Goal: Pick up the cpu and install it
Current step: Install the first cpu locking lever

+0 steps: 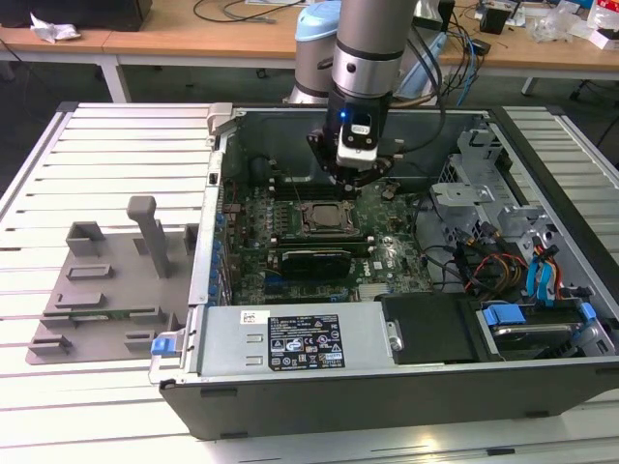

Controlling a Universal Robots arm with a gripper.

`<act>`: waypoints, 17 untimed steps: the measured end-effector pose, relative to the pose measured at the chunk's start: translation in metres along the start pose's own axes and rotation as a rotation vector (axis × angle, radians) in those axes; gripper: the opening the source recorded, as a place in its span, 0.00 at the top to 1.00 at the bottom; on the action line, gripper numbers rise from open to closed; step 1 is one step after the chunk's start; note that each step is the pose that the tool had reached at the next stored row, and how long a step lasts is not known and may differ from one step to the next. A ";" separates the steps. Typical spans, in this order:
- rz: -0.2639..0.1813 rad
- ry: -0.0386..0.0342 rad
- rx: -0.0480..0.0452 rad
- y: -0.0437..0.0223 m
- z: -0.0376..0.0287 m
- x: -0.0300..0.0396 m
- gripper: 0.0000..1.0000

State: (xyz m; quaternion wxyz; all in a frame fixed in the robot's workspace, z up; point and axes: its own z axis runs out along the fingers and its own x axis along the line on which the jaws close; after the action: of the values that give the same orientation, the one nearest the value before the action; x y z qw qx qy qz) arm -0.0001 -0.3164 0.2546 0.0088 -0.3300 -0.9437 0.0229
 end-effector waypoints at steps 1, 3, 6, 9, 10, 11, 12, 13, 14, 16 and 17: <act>-0.018 -0.0009 0.0000 0.0000 0.0000 0.0000 0.89; -0.048 -0.0023 0.0000 0.0000 0.0000 0.0000 0.89; -0.085 -0.0042 0.0000 0.0000 0.0000 0.0000 0.89; -0.199 -0.0097 0.0003 0.0000 0.0000 0.0000 0.89; -0.239 -0.0118 0.0004 0.0001 0.0000 -0.0001 0.89; -0.294 -0.0144 0.0004 0.0001 0.0000 -0.0001 0.89; -0.303 -0.0149 0.0005 0.0001 0.0000 -0.0001 0.89; -0.308 -0.0151 0.0005 0.0001 0.0000 -0.0001 0.89; -0.313 -0.0153 0.0004 0.0001 0.0000 -0.0001 0.89; -0.328 -0.0161 0.0005 0.0001 0.0000 -0.0001 0.89; -0.332 -0.0163 0.0005 0.0001 0.0000 -0.0001 0.89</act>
State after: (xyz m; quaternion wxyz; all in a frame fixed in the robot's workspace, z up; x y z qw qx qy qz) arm 0.0000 -0.3164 0.2545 0.0049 -0.1692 -0.9853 0.0240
